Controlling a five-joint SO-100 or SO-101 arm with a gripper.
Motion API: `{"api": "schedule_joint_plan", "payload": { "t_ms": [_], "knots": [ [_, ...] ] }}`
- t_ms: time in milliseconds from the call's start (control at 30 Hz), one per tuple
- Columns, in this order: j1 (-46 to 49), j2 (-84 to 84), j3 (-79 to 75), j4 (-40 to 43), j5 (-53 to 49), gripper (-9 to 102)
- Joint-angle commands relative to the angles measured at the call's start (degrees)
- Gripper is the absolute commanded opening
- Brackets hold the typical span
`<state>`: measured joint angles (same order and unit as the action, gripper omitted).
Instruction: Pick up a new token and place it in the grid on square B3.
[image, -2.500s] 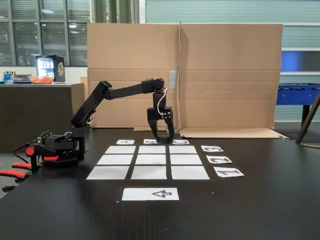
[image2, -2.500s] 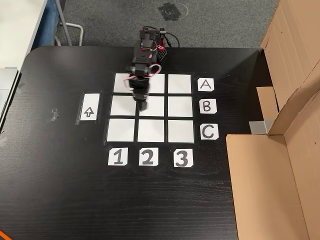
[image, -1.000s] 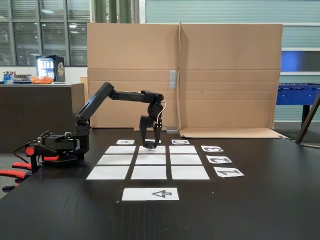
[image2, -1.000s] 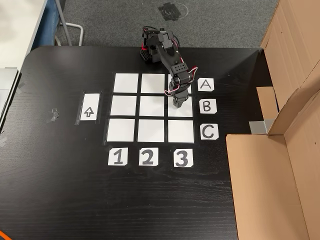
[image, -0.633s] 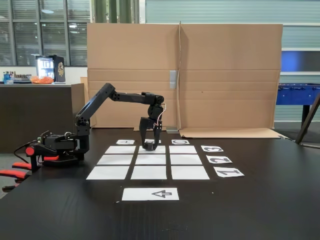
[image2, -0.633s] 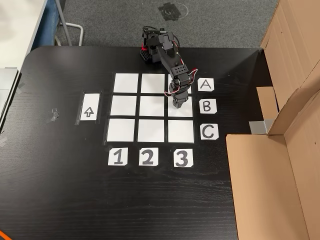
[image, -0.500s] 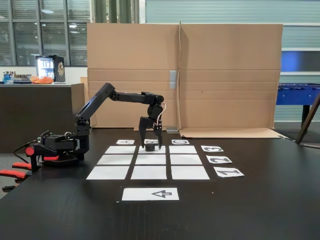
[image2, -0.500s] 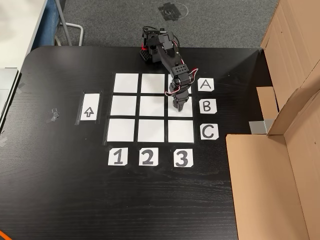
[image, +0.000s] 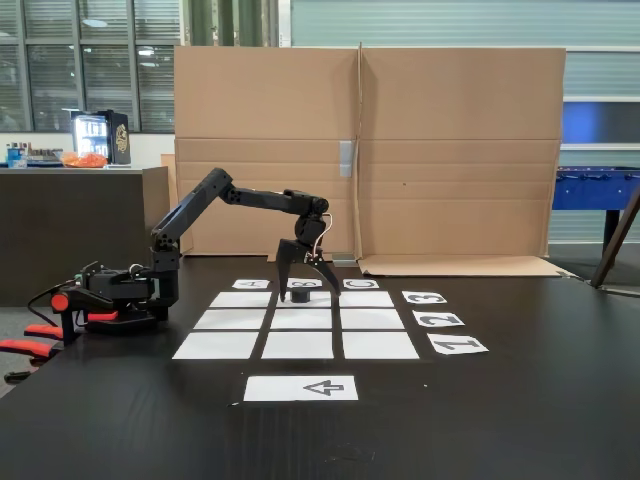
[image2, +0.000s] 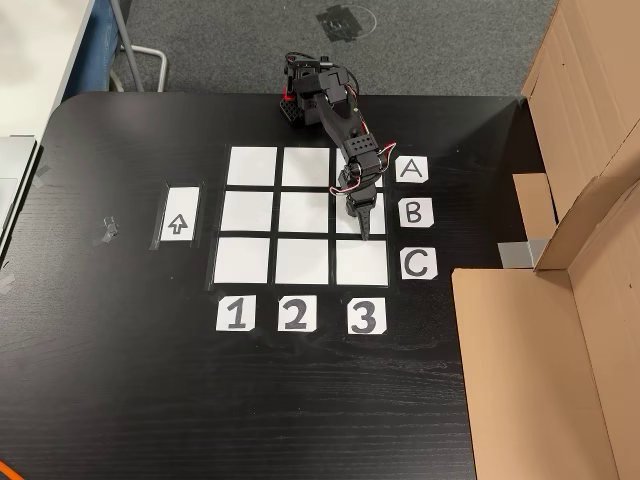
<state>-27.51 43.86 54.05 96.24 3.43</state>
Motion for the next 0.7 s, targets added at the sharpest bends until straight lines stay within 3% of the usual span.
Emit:
{"api": "schedule_joint_plan", "payload": {
  "t_ms": [0, 667],
  "knots": [
    [-0.44, 6.68, -3.25, 0.79, -0.18, 61],
    [2.46, 22.76, -11.87, 3.08, -0.35, 62]
  ]
}}
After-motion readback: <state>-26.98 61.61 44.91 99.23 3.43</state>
